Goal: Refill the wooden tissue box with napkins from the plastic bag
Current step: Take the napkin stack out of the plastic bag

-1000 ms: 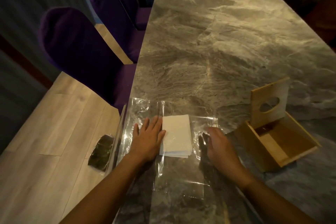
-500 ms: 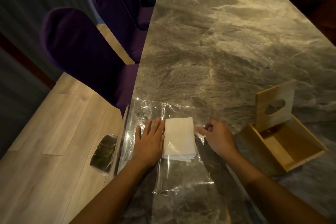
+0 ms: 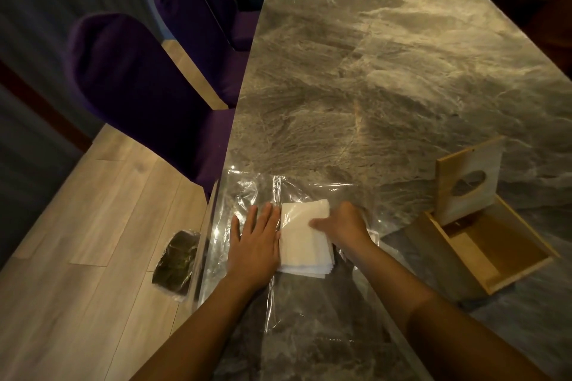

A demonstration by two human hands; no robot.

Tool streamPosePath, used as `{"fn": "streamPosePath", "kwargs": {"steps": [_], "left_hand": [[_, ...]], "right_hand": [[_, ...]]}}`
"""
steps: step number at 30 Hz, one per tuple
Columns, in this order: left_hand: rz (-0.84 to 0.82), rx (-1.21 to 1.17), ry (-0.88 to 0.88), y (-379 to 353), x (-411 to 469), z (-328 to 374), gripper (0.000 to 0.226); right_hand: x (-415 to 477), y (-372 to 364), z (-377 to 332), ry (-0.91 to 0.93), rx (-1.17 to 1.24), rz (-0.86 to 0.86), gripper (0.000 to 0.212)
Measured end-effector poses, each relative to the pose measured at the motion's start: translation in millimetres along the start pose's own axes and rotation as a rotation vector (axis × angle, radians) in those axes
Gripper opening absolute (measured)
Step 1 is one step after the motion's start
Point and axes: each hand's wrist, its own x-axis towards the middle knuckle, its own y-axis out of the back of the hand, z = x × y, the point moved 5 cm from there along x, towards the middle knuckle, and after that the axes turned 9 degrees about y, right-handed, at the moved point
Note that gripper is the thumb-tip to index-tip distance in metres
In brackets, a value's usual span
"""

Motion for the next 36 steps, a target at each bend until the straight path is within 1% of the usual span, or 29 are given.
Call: {"fn": "streamPosePath", "kwargs": {"steps": [2, 6, 10, 13, 15, 18, 20, 22, 25, 28, 31, 33, 36], "left_hand": [[0.0, -0.005, -0.003, 0, 0, 0, 0.073], [0.0, -0.004, -0.001, 1, -1, 1, 0.074], [-0.022, 0.025, 0.014, 2, -1, 0, 0.075], [-0.042, -0.005, 0.005, 4, -2, 4, 0.071], [-0.047, 0.007, 0.004, 6, -4, 10, 0.068], [-0.029, 0.098, 0.037, 12, -5, 24, 0.066], [-0.006, 0.145, 0.045, 19, -4, 34, 0.062], [-0.017, 0.176, 0.042, 23, -2, 45, 0.061], [-0.05, 0.217, 0.025, 24, 2, 62, 0.069], [0.008, 0.303, -0.009, 30, 9, 78, 0.073], [-0.04, 0.312, 0.039, 29, 14, 84, 0.078], [-0.048, 0.292, 0.07, 28, 16, 86, 0.076], [-0.046, 0.368, 0.071, 28, 20, 88, 0.072]], "right_hand": [[1, 0, 0, 0.004, 0.026, -0.019, 0.04], [-2, 0, 5, -0.033, 0.211, -0.038, 0.026], [-7, 17, 14, -0.06, 0.282, -0.021, 0.026], [-13, 39, 15, -0.064, 0.311, 0.0, 0.026], [-20, 55, 11, -0.022, 0.315, 0.031, 0.025], [-31, 80, 0, 0.076, 0.314, 0.093, 0.029], [-37, 96, -9, 0.153, 0.329, 0.154, 0.022], [-44, 111, -21, 0.236, 0.343, 0.222, 0.013], [-54, 127, -36, 0.341, 0.345, 0.278, 0.009], [-60, 135, -42, 0.385, 0.372, 0.274, 0.011], [-58, 135, -39, 0.378, 0.364, 0.26, 0.013], [-55, 135, -36, 0.371, 0.336, 0.239, 0.011], [-52, 134, -34, 0.355, 0.354, 0.176, 0.011]]}}
